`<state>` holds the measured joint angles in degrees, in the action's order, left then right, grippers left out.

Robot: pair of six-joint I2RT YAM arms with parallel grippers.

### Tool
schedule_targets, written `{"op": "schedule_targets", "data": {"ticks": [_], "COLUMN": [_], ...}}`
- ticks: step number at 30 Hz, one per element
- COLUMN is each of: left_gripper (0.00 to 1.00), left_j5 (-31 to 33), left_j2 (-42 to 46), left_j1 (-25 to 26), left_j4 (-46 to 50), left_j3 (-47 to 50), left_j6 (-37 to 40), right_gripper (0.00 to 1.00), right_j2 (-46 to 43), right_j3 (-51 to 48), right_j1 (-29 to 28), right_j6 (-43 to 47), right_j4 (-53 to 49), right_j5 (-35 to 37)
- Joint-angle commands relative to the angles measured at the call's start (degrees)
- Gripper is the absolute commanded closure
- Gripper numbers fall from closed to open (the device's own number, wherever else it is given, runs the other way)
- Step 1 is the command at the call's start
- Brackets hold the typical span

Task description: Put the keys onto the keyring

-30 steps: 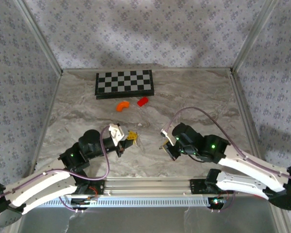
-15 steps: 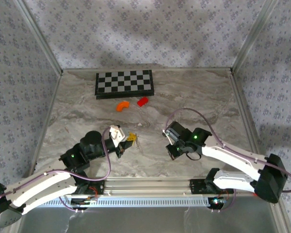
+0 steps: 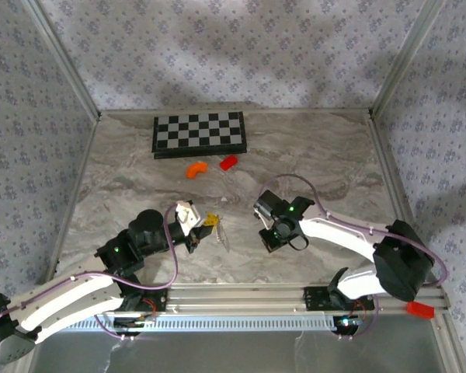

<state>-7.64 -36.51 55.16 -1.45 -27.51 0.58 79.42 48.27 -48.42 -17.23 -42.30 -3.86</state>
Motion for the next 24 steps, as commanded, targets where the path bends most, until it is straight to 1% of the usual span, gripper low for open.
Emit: {"op": "schedule_targets", "data": {"ticks": [1,11,20,24], "left_gripper": [1.00,1.00,1.00,1.00], "left_j5": [0.37,0.32,0.25,0.25], "left_j2": [0.48,0.79,0.92,0.83], "left_j1": [0.22,0.19,0.22,0.22], "left_j4": [-1.81,-2.04,-1.79,-1.88], "left_j3": [-0.16,0.37,0.45,0.36], "left_j6": [0.50,0.23,0.13,0.16], "right_gripper": [1.00,1.00,1.00,1.00], "right_j2": [2.09,7.12,9.96,10.85], "right_j3": [2.77,4.64,5.17,5.08], "right_j1": [0.53,1.47,2.22,2.37], "right_j6": [2.42,4.81,7.30,7.30], "right_j4": [0.69,3.41,7.56,7.67], "right_j5": [0.37,0.10,-1.13,-1.76]}}
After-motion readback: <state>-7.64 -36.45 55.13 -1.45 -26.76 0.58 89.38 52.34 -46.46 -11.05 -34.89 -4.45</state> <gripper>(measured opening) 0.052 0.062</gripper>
